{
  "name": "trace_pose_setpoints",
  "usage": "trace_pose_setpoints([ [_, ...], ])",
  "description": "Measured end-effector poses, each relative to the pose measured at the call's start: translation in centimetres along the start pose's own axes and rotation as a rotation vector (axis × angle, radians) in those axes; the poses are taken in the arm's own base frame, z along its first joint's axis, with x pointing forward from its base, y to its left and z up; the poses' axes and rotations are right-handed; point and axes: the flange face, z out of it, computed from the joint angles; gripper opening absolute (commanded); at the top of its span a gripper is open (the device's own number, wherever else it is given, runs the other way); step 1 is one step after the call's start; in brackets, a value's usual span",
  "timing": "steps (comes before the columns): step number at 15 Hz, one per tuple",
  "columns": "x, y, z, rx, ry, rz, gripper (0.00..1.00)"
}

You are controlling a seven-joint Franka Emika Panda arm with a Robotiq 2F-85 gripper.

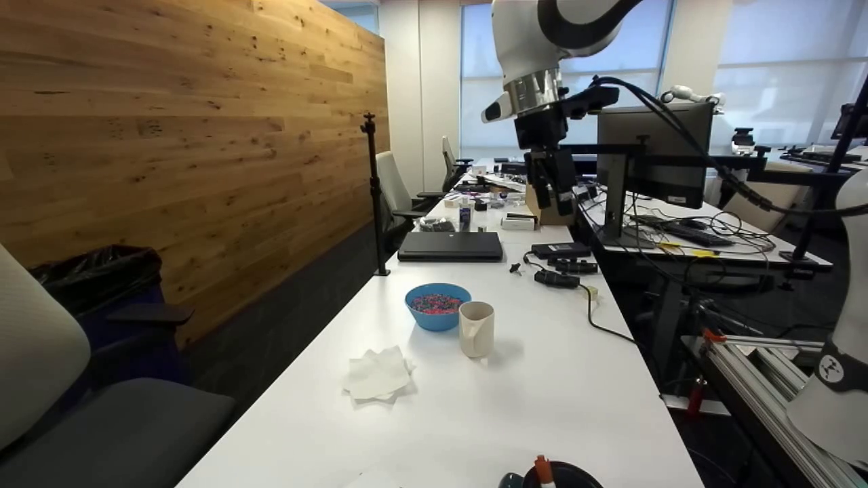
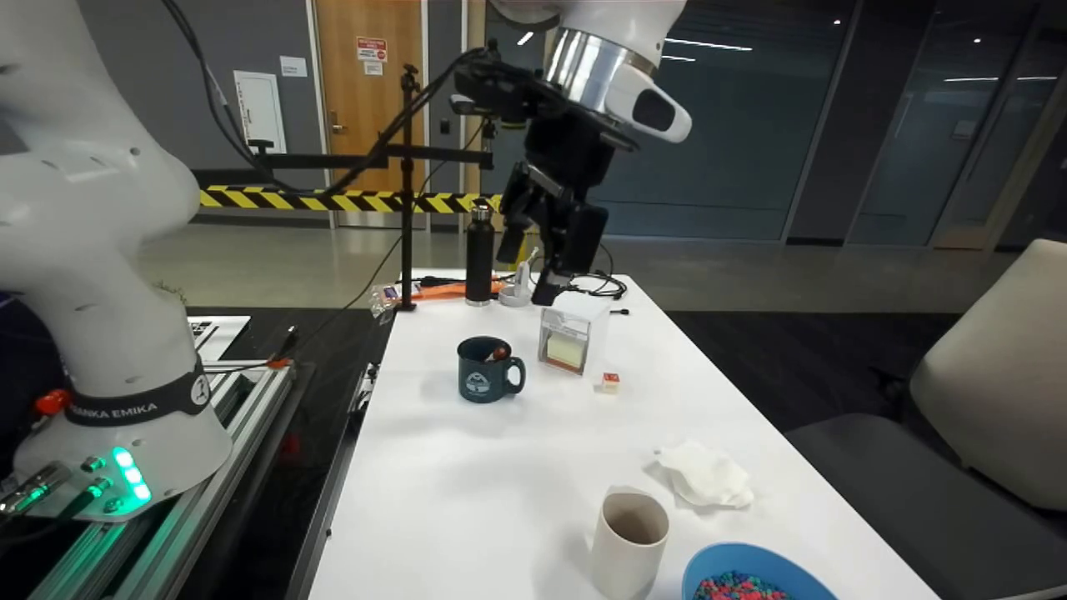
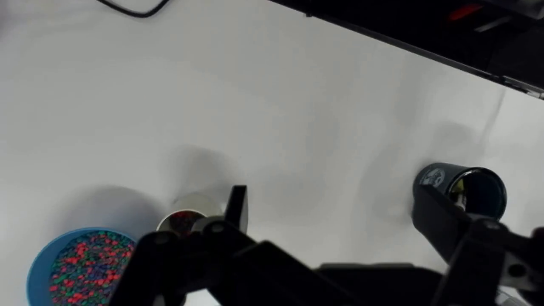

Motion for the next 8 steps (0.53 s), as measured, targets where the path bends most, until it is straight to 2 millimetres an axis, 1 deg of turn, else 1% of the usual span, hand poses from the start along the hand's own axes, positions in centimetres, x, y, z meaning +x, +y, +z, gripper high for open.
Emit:
trace_pose_setpoints([
  [4,2.8,0.6,-1.0,-0.032,0.029,-0.018,1.0],
  [8,5.3,0.0,-1.1,-0.053,0.037,-0.044,1.0],
])
